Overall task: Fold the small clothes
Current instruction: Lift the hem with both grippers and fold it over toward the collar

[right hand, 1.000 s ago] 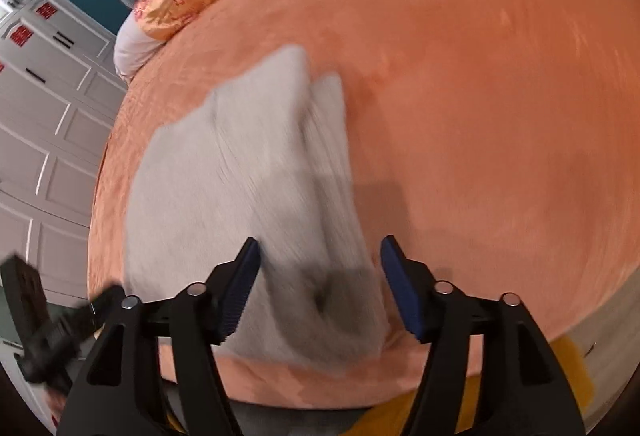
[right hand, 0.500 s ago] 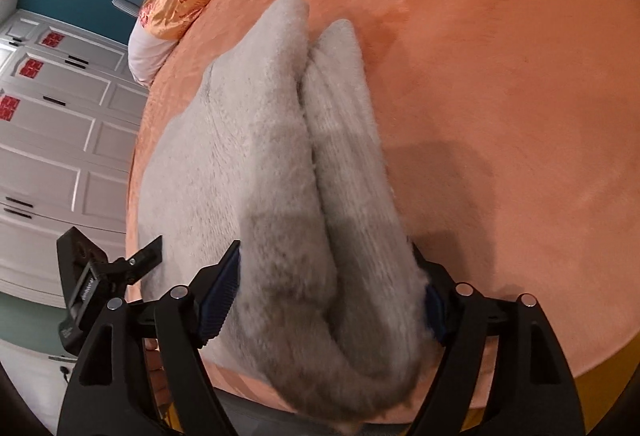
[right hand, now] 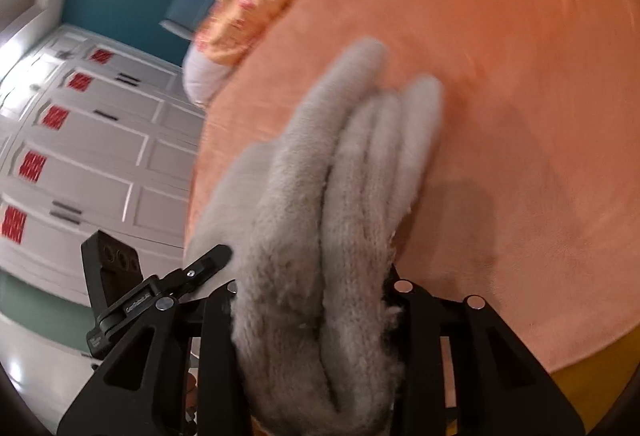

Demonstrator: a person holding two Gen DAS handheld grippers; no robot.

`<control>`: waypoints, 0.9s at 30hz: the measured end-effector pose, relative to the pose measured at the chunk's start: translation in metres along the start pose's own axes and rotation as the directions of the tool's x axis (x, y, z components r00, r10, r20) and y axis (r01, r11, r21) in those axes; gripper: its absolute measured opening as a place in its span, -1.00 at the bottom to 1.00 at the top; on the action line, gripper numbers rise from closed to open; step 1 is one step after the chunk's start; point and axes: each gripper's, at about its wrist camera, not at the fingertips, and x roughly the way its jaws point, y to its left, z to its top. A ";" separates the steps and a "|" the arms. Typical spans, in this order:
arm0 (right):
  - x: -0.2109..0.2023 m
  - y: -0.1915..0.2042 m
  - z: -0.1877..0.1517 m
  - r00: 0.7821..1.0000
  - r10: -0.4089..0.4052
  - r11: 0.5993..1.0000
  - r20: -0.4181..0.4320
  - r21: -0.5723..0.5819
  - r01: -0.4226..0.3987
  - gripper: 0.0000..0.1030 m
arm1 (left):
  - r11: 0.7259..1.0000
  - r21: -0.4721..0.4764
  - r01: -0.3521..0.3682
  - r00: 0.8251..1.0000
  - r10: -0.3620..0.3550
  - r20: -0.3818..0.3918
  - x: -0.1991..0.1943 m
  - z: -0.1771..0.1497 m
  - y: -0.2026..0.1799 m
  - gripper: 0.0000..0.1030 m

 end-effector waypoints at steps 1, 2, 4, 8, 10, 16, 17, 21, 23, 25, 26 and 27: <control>-0.010 0.008 0.001 1.000 0.009 1.000 0.020 -0.016 -0.009 -0.38 | 1.000 0.012 0.016 1.000 -0.017 0.016 -0.010 0.001 -0.006 -0.14; -0.021 0.016 0.001 0.999 0.016 0.999 0.041 -0.031 -0.015 -0.39 | 0.999 0.025 0.040 0.998 -0.041 0.039 -0.023 0.003 -0.015 -0.15; -0.050 0.036 0.001 0.994 0.036 0.997 0.103 -0.078 -0.028 -0.39 | 0.995 0.058 0.081 0.993 -0.086 0.080 -0.047 0.007 -0.028 -0.15; -0.110 0.084 0.002 0.966 0.105 0.982 0.235 -0.178 -0.064 -0.39 | 0.974 0.178 0.140 0.965 -0.175 0.197 -0.109 0.010 -0.071 -0.15; -0.143 0.112 0.000 0.939 0.147 0.965 0.310 -0.255 -0.067 -0.39 | 0.958 0.240 0.159 0.941 -0.221 0.257 -0.142 0.012 -0.092 -0.15; -0.237 0.204 -0.016 0.800 0.342 0.864 0.492 -0.499 -0.062 -0.38 | 0.876 0.450 0.172 0.802 -0.390 0.452 -0.259 0.012 -0.157 -0.15; -0.251 0.221 -0.020 0.769 0.384 0.840 0.512 -0.540 -0.061 -0.38 | 0.860 0.483 0.163 0.772 -0.416 0.480 -0.275 0.016 -0.171 -0.15; -0.293 0.272 -0.034 0.666 0.518 0.752 0.537 -0.657 -0.054 -0.37 | 0.804 0.585 0.107 0.654 -0.500 0.567 -0.352 0.006 -0.190 -0.15; -0.310 0.298 -0.039 0.613 0.586 0.701 0.531 -0.712 -0.053 -0.37 | 0.783 0.618 0.068 0.595 -0.529 0.605 -0.385 0.001 -0.194 -0.14; -0.316 0.318 -0.041 0.574 0.631 0.663 0.522 -0.747 -0.050 -0.36 | 0.770 0.637 0.035 0.552 -0.546 0.630 -0.408 -0.002 -0.192 -0.14; -0.317 0.329 -0.043 0.556 0.654 0.641 0.512 -0.766 -0.050 -0.36 | 0.765 0.644 0.012 0.530 -0.551 0.645 -0.421 -0.005 -0.190 -0.14; -0.315 0.336 -0.046 0.549 0.666 0.629 0.505 -0.776 -0.050 -0.36 | 0.763 0.647 -0.006 0.514 -0.552 0.656 -0.430 -0.009 -0.189 -0.14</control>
